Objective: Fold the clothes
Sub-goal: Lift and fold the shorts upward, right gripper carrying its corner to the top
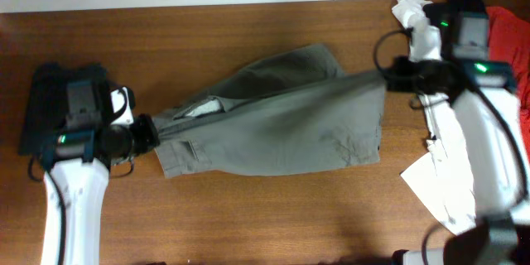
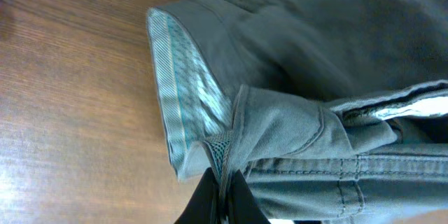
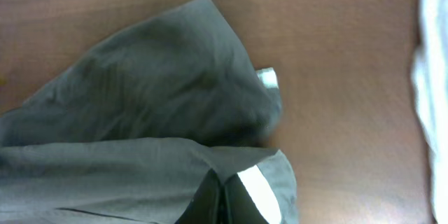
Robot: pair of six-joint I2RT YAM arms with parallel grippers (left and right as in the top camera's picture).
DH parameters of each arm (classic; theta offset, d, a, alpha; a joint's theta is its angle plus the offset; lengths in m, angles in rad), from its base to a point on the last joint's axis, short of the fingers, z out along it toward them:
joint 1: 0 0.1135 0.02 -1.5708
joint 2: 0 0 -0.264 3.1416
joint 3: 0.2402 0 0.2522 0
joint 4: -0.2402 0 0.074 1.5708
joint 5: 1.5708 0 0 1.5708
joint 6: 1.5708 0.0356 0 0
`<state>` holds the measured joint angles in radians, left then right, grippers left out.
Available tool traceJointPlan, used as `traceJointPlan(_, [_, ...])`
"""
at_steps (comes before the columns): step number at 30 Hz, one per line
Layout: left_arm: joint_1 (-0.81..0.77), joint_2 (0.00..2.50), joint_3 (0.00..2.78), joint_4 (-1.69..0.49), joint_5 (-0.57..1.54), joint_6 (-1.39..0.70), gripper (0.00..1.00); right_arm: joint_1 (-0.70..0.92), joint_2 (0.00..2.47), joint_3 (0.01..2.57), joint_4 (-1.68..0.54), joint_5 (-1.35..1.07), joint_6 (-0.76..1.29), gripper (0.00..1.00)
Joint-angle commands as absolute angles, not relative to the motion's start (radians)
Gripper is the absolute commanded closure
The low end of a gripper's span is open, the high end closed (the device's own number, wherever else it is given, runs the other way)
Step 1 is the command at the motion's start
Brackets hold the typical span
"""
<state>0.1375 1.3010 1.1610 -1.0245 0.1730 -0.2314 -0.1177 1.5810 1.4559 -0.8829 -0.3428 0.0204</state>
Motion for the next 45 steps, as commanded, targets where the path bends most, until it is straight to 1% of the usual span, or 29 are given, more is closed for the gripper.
traceJointPlan(1, [0.158,1.417,1.147,-0.968,-0.023,-0.288,1.0,-0.092,1.689,1.474,-0.767,-0.252,-0.001,0.95])
traceJointPlan(5, [0.159,1.544,1.147,-0.87,-0.053,-0.344,1.0,-0.03,1.806,1.474,-0.636,-0.249,-0.034,0.95])
traceJointPlan(10, [0.159,1.657,1.147,-0.747,-0.084,-0.379,1.0,0.009,1.892,1.474,-0.516,-0.208,-0.034,0.94])
traceJointPlan(14, [0.158,1.714,1.147,-0.665,-0.084,-0.382,1.0,0.022,1.934,1.474,-0.446,-0.205,-0.034,0.94])
traceJointPlan(16, [0.159,1.737,1.147,-0.639,-0.084,-0.382,0.99,0.028,1.95,1.474,-0.42,-0.205,-0.034,0.9])
traceJointPlan(19, [0.159,1.763,1.147,-0.613,-0.087,-0.382,0.99,0.039,1.971,1.474,-0.377,-0.206,-0.034,0.89])
traceJointPlan(25, [0.158,1.819,1.147,-0.535,-0.085,-0.382,0.99,0.052,2.009,1.474,-0.288,-0.203,-0.029,0.89])
traceJointPlan(26, [0.158,1.827,1.147,-0.529,-0.084,-0.382,0.92,0.053,2.012,1.474,-0.287,-0.203,-0.024,0.89])
traceJointPlan(28, [0.158,1.831,1.147,-0.523,-0.081,-0.382,0.63,0.054,2.014,1.474,-0.299,-0.211,-0.018,0.88])
traceJointPlan(29, [0.158,1.831,1.147,-0.523,-0.068,-0.381,0.55,0.054,2.014,1.474,-0.315,-0.222,-0.019,0.85])
traceJointPlan(31, [0.16,1.822,1.164,-0.527,-0.029,-0.362,0.44,0.054,2.013,1.474,-0.382,-0.244,-0.02,0.8])
traceJointPlan(34, [0.162,1.772,1.235,-0.579,0.004,-0.335,0.42,0.054,2.013,1.474,-0.479,-0.282,-0.03,0.79])
traceJointPlan(38, [0.162,1.673,1.322,-0.653,0.004,-0.335,0.41,0.054,2.006,1.474,-0.542,-0.321,-0.03,0.79])
traceJointPlan(42, [0.157,1.552,1.347,-0.709,0.025,-0.335,0.4,0.054,1.951,1.474,-0.591,-0.45,-0.033,0.79])
traceJointPlan(45, [0.139,1.523,1.347,-0.77,0.07,-0.335,0.4,0.064,1.912,1.474,-0.641,-0.556,-0.078,0.79])
